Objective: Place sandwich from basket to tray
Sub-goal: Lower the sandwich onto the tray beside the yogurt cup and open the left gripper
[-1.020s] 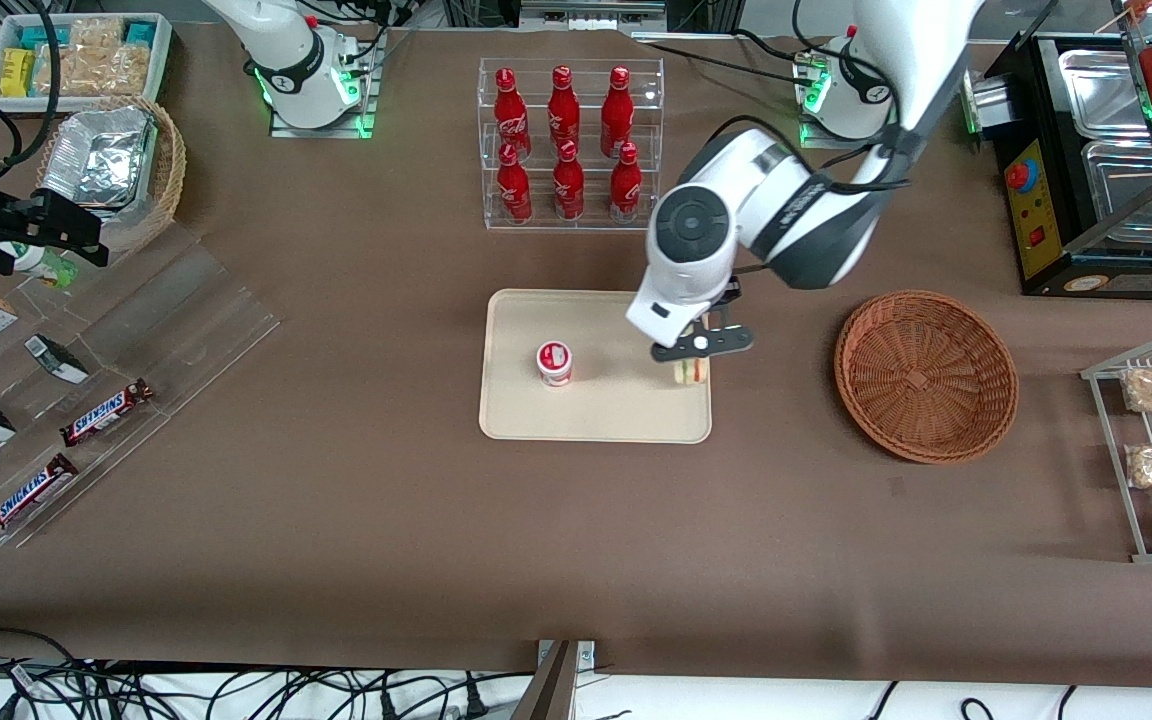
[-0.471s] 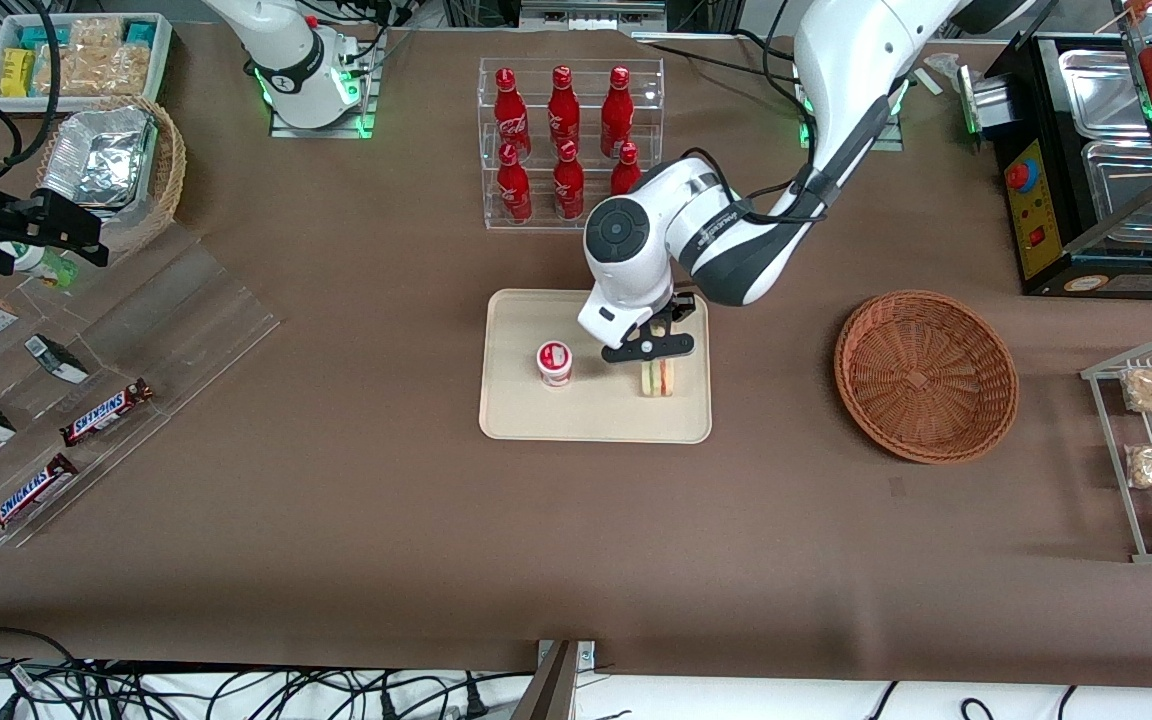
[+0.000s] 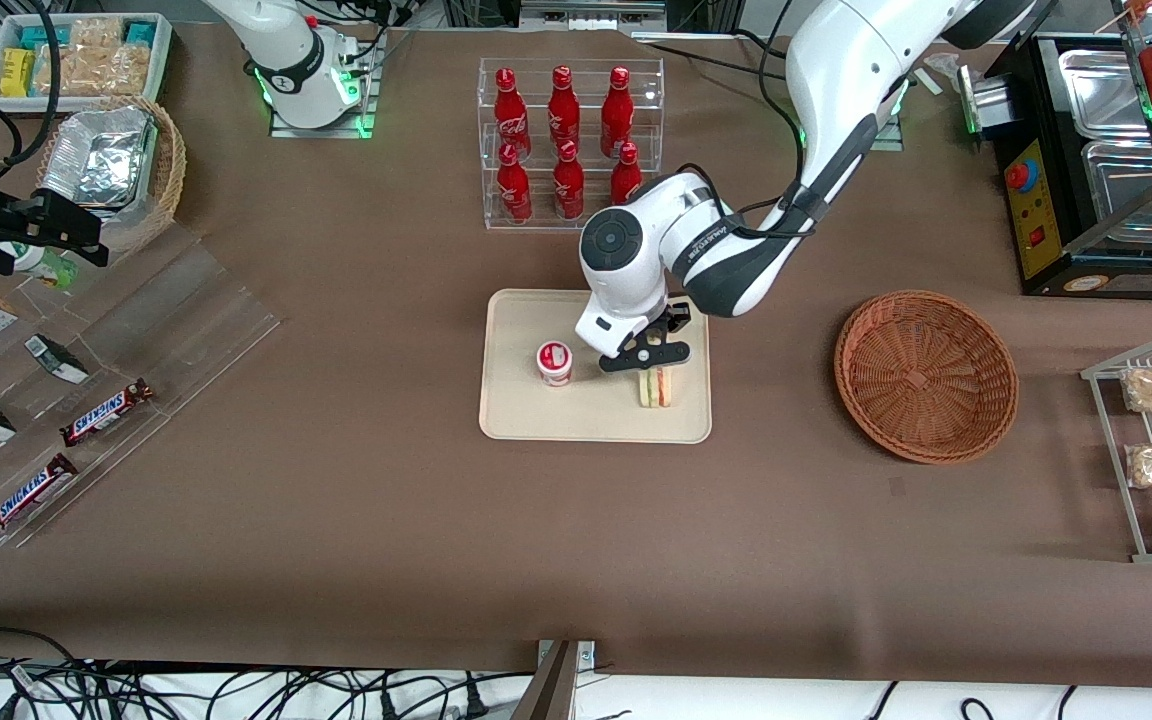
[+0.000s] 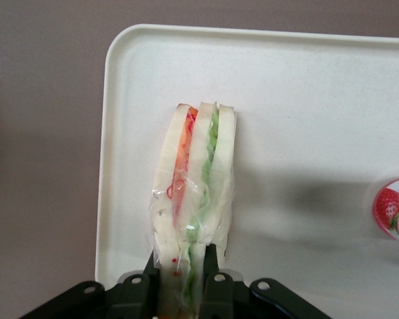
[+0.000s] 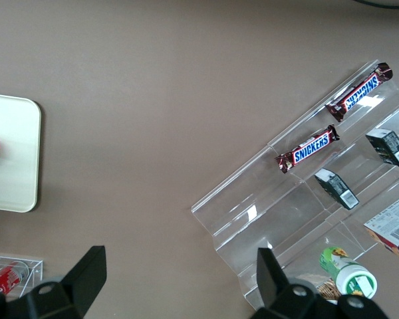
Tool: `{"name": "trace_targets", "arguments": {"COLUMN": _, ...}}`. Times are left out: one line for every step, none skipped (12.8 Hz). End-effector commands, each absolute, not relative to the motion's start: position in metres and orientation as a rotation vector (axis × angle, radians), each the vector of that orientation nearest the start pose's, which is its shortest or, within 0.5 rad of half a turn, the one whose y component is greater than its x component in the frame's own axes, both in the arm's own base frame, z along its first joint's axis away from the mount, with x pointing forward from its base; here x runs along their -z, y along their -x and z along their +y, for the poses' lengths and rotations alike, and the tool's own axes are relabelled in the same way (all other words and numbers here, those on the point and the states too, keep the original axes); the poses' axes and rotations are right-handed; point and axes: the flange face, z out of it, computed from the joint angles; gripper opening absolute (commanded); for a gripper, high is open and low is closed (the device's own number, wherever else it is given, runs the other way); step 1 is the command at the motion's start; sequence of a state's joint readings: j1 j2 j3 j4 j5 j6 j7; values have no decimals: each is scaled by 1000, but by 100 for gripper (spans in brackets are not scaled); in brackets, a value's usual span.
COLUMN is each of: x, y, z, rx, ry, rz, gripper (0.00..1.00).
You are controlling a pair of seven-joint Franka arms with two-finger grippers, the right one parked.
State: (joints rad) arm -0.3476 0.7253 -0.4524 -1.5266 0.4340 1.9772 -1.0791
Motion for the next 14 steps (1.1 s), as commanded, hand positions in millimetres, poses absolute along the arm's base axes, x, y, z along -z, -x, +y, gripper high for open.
{"name": "trace_targets", "arguments": {"x": -245, "y": -530, "z": -448, "rx": -11, "ry": 2924, "rz": -221, "gripper": 27}}
{"name": "trace_targets", "arguments": {"x": -245, "y": -531, "z": -448, "rx": -9, "ry": 2923, "rz": -222, "gripper": 26}}
{"name": "trace_targets", "arguments": {"x": -245, "y": -531, "z": -448, "rx": -9, "ry": 2923, "rz": -223, "gripper": 27}}
{"name": "trace_targets", "arguments": {"x": -244, "y": -531, "z": -448, "rx": -10, "ry": 2924, "rz": -222, "gripper": 28}}
{"name": "trace_targets", "arguments": {"x": -245, "y": -531, "z": -447, "rx": -7, "ry": 2924, "rz": -222, "gripper": 38}}
{"name": "trace_targets", "arguments": {"x": -244, "y": -533, "z": -445, "rx": -7, "ry": 2922, "rz": -223, "gripper": 51}}
{"name": "trace_targets", "arguments": {"x": -244, "y": -533, "z": -445, "rx": -7, "ry": 2922, "rz": -225, "gripper": 73}}
{"name": "trace_targets", "arguments": {"x": -244, "y": -534, "z": -443, "rx": -7, "ry": 2921, "rz": -232, "gripper": 78}}
{"name": "trace_targets", "arguments": {"x": -248, "y": -540, "z": -438, "rx": -1, "ry": 2921, "rz": -248, "gripper": 84}}
{"name": "trace_targets", "arguments": {"x": -255, "y": -544, "z": -434, "rx": 2, "ry": 2929, "rz": -270, "gripper": 91}}
{"name": "trace_targets", "arguments": {"x": -266, "y": -546, "z": -432, "rx": 15, "ry": 2934, "rz": -266, "gripper": 100}}
{"name": "trace_targets", "arguments": {"x": -278, "y": -552, "z": -425, "rx": 24, "ry": 2938, "rz": -293, "gripper": 100}}
{"name": "trace_targets", "arguments": {"x": -296, "y": -555, "z": -421, "rx": 33, "ry": 2940, "rz": -329, "gripper": 100}}
{"name": "trace_targets", "arguments": {"x": -313, "y": -558, "z": -415, "rx": 21, "ry": 2941, "rz": -361, "gripper": 100}}
